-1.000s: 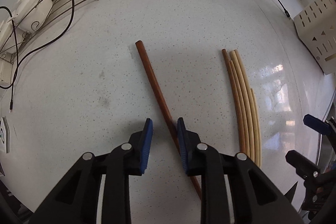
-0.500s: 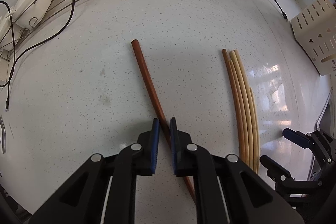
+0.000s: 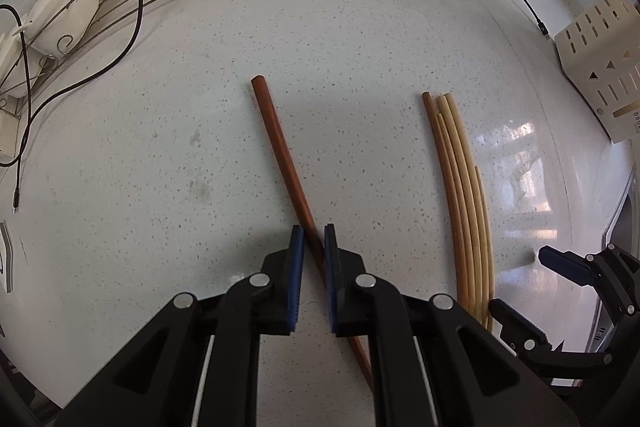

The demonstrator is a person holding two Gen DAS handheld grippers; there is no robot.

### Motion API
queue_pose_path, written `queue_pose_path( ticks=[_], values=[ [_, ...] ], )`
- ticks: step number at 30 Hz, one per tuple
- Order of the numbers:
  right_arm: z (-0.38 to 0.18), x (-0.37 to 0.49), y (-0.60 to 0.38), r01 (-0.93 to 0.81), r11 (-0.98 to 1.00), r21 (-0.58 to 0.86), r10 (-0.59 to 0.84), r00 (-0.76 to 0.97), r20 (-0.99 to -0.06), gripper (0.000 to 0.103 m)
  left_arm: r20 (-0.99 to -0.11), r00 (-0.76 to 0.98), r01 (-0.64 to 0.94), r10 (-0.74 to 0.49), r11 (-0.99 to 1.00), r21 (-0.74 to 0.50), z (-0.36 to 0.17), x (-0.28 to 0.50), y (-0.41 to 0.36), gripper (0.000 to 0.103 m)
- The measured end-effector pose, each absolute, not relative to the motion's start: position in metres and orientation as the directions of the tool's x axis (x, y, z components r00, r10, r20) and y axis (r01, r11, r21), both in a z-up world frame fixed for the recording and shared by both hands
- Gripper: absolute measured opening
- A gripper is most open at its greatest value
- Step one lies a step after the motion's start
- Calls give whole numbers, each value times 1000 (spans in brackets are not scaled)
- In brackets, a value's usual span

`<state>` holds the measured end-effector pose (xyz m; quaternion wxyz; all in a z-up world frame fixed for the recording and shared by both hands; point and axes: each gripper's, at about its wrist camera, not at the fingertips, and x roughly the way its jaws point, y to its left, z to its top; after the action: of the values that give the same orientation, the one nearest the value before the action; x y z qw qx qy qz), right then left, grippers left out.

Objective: Organize utensils
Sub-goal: 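Close the left tool on a dark chopstick while the right tool closes on a pale chopstick, then open the left tool off the dark chopstick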

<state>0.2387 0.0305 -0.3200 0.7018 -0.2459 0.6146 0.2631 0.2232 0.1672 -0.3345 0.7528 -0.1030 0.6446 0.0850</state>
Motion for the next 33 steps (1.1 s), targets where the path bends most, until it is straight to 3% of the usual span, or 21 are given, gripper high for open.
queue_pose_path(
  ticks=[8,13,19,27,33],
  values=[
    [-326,232,48,-661,749,-35,31,88,-996,50,-990,141,-258,-2,965,-38,-334,231,164,10],
    [-324,234,55,-652,757,-36,23,81,-996,25,-992,128,-259,-14,965,-47,-334,233,163,10],
    [-325,242,59,-665,745,-46,3,72,-997,8,-991,121,-246,-55,966,-84,-335,228,166,10],
    [-328,248,46,-659,752,-2,26,34,-999,5,-993,77,-226,-92,968,-107,-337,228,169,10],
    [-330,249,39,-657,754,6,40,37,-999,5,-988,48,-306,-150,939,-157,-337,237,190,10]
  ],
)
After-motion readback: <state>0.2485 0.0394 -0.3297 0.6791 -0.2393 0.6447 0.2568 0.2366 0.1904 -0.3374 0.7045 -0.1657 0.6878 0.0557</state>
